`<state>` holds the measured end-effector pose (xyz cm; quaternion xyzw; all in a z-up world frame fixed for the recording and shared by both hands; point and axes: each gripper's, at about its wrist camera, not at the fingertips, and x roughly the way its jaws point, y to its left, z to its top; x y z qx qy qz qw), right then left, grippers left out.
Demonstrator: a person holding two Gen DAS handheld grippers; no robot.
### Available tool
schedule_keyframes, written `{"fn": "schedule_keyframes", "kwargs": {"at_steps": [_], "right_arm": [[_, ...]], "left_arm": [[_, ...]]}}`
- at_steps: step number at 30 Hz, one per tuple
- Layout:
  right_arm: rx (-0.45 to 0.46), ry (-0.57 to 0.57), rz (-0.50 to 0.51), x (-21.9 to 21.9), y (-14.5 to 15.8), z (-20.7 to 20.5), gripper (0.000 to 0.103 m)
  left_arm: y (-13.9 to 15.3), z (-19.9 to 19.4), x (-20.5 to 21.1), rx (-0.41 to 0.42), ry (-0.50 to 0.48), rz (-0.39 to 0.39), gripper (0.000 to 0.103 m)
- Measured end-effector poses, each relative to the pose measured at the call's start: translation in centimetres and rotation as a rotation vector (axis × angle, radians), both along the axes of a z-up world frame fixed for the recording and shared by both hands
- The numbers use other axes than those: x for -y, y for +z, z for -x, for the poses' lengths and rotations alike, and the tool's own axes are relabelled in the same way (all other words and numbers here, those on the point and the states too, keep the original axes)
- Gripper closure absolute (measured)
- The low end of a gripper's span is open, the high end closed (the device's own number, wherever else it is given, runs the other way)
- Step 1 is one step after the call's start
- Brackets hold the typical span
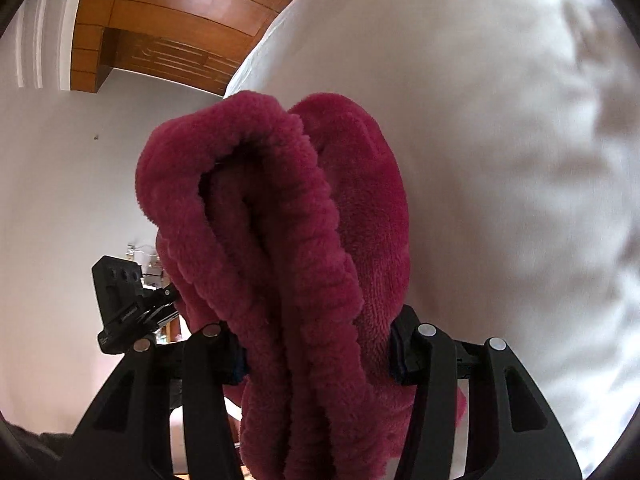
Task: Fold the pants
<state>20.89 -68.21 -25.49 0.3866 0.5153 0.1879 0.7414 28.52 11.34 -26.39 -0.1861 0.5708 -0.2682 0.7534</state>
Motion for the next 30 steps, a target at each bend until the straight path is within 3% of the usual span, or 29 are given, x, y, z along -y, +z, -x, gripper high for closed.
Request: {"fn": "schedule_keyframes", "kwargs": {"at_steps": [7, 12, 14, 18, 20, 22, 25, 28, 30], "right_arm": [[0.002, 0.004, 0.037, 2.5, -0.6, -7.1, 0.051], [-0.037, 0.018, 0.053, 2.3, -2.7, -9.0, 0.051], [-0.052, 0.022, 0.052, 2.8, -3.4, -7.7, 0.050], [-0.073, 0.019, 0.063, 1.0, -3.4, -9.7, 0.043], [-0.077, 0.019, 0.088, 0.4, -3.3, -9.8, 0.033], [-0.071, 0.013, 0.134, 0.1, -2.7, -10.4, 0.031], [-0.039, 0.006, 0.206, -0.6, -0.4, -10.3, 0.028], [0.003, -0.022, 0.322, -1.1, 1.7, -9.2, 0.018], [0.034, -0.047, 0.402, -0.8, 3.2, -8.0, 0.015]], "left_arm": [[-1.4, -6.2, 3.7, 0.012, 0.025, -0.053, 0.060], [-3.2, -8.1, 5.5, -0.005, 0.031, -0.108, 0.060], [-3.9, -8.5, 5.5, -0.017, 0.037, -0.127, 0.059], [-4.9, -9.3, 6.0, -0.040, 0.059, -0.183, 0.045], [-5.1, -9.1, 5.9, -0.031, 0.062, -0.221, 0.038], [-5.0, -9.2, 6.0, -0.029, 0.072, -0.258, 0.024], [-4.0, -8.9, 6.1, -0.003, 0.084, -0.336, 0.022], [-2.7, -7.9, 6.2, 0.030, 0.111, -0.427, 0.016], [-1.6, -7.2, 6.5, 0.064, 0.111, -0.458, 0.006]]}}
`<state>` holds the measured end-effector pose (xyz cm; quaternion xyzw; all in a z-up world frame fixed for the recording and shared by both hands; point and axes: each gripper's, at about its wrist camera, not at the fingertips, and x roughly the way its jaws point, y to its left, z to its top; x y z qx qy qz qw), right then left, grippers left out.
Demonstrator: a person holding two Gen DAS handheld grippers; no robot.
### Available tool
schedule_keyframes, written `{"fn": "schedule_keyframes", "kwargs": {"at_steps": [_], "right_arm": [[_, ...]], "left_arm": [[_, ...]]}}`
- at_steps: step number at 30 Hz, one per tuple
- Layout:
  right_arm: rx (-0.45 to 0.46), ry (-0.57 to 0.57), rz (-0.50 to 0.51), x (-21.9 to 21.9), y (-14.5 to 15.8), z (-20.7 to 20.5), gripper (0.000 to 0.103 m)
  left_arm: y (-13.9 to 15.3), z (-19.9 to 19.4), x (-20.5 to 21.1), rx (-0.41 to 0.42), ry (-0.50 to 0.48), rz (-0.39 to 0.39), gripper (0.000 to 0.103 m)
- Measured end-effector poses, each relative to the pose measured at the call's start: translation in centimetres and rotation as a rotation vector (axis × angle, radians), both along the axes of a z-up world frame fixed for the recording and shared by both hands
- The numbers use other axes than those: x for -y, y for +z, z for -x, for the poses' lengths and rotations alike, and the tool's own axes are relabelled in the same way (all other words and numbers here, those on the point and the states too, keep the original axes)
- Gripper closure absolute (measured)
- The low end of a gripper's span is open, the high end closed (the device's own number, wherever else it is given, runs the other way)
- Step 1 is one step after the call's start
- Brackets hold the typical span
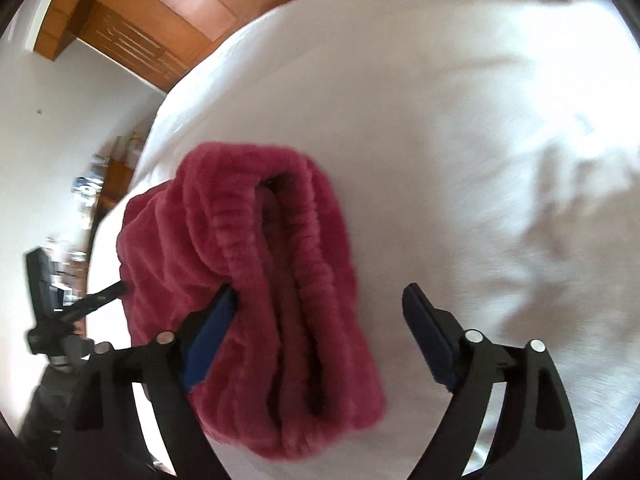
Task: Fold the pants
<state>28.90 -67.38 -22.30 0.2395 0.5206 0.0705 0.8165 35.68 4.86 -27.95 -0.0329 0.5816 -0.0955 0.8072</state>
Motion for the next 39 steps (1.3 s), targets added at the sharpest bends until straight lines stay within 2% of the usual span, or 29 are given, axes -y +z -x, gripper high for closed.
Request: {"fn": "schedule_keyframes", "kwargs": {"at_steps": [2, 5, 9, 15, 24, 29, 33, 36, 39], "right_arm": [[0.030, -0.017, 0.081, -0.8, 1.7, 1.3, 0.015], [0.075, -0.028, 0.139, -2.6, 3.8, 3.3, 0.006], [0.105, -0.014, 0.187, -4.9, 5.4, 5.5, 0.005], [0.157, -0.006, 0.227, -7.2, 7.2, 8.3, 0.005], [0.246, 0.023, 0.313, -10.6, 12.9, 11.8, 0.003], [0.309, 0.028, 0.348, -12.3, 15.7, 13.7, 0.003], [0.345, 0.056, 0.387, -13.9, 16.7, 14.9, 0.003], [0.352, 0.072, 0.388, -14.8, 16.9, 15.5, 0.003], [0.355, 0.083, 0.384, -15.3, 17.1, 16.1, 0.003]], "left_arm": [[0.9, 0.8, 0.4, 0.024, -0.021, -0.027, 0.005], [2.4, 2.4, 1.5, 0.076, -0.063, -0.107, 0.005], [4.8, 4.8, 3.0, 0.175, -0.119, -0.189, 0.005], [8.0, 7.7, 3.6, 0.263, -0.156, -0.181, 0.005], [13.2, 12.0, 3.5, 0.386, -0.190, -0.149, 0.005], [15.4, 14.2, 3.4, 0.429, -0.187, -0.164, 0.005], [16.6, 15.7, 3.6, 0.446, -0.171, -0.233, 0.005], [17.2, 16.9, 3.9, 0.478, -0.177, -0.285, 0.005], [17.3, 17.9, 4.2, 0.476, -0.184, -0.322, 0.005]]}}
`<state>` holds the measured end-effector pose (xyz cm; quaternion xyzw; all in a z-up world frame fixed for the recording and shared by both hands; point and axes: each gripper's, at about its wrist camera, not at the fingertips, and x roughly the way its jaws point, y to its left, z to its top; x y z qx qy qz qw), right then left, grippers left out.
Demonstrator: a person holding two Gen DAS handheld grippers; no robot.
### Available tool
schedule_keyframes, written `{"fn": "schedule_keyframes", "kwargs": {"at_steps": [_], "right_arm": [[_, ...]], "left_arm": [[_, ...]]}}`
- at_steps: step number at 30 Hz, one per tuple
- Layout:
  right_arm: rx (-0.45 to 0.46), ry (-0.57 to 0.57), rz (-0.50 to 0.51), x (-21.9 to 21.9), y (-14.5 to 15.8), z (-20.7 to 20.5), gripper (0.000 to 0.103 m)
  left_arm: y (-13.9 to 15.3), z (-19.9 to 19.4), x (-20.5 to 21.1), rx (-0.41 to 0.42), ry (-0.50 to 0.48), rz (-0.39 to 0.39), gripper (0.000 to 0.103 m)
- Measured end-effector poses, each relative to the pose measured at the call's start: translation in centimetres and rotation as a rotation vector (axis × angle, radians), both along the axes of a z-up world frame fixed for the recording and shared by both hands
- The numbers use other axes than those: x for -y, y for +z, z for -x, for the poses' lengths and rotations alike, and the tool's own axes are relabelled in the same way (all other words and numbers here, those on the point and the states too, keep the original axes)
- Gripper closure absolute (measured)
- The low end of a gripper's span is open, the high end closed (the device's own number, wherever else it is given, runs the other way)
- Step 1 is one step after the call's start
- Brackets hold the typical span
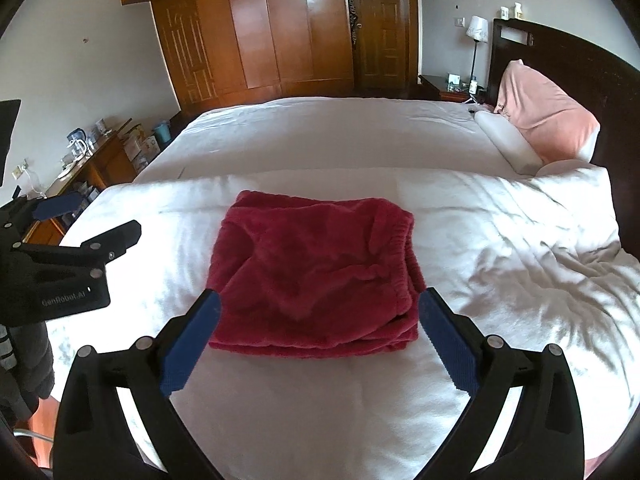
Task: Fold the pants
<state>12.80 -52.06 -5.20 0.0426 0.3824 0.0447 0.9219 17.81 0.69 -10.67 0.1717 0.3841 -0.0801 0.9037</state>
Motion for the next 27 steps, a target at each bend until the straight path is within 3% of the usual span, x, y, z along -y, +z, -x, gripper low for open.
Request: {"fn": "schedule_keyframes", "kwargs": {"at_steps": [7, 13, 27], "right_arm": [[0.004, 0.014, -0.002, -0.5, 0.2, 1.0, 0.003], [0.003, 0.011, 0.002, -0.2, 0.3, 1.6, 0.003], [-0.005, -0.040, -0.011, 1.6, 0.1, 2.2, 0.003]], "left_arm": [[-0.7, 0.3, -0.2, -0.073, -0.004, 0.029, 0.005], [-1.1, 0.8, 0.6, -0.076, -0.011, -0.001, 0.005], [-1.4, 0.9, 1.4, -0.086, -0.029, 0.025, 0.005]]}}
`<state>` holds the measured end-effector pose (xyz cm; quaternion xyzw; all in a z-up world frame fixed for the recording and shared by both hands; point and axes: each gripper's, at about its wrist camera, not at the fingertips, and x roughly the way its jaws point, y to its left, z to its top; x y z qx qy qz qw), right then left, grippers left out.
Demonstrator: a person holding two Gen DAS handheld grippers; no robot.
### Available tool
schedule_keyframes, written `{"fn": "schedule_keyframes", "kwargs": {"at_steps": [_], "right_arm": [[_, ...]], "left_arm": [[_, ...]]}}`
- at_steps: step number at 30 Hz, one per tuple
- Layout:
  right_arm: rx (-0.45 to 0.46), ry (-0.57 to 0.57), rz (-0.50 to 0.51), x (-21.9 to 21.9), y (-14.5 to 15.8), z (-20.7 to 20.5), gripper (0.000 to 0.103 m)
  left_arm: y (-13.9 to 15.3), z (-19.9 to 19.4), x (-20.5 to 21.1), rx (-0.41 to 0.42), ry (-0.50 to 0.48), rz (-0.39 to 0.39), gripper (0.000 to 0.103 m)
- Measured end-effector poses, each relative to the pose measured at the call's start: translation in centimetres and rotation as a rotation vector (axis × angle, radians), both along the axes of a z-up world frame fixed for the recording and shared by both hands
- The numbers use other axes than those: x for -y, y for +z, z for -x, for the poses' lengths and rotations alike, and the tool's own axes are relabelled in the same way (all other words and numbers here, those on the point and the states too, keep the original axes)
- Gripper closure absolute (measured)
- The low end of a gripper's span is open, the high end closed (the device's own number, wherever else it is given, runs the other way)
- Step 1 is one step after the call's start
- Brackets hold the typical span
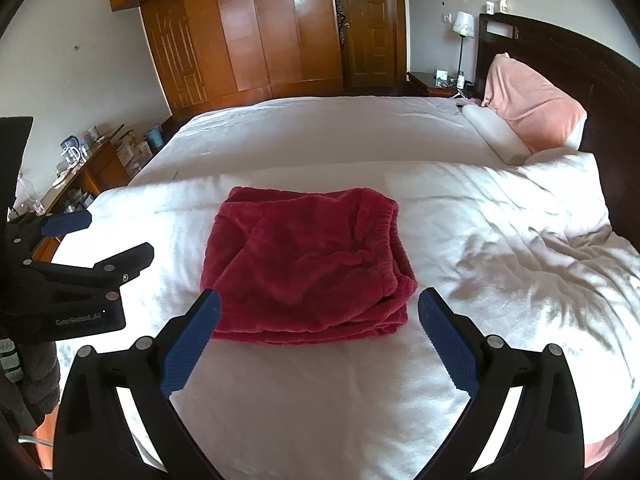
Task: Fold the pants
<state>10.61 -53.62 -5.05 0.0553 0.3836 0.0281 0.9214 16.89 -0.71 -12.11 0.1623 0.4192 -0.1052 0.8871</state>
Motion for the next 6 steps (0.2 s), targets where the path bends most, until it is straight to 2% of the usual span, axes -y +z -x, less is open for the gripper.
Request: {"fn": "schedule_keyframes", "kwargs": {"at_steps": [6], "right_arm": [[-0.020, -0.007, -0.011, -0.3, -0.6, -0.3, 0.003]], "left_arm": [[-0.8, -0.5, -1.2, -0.030, 0.031, 0.004, 0.005]]}}
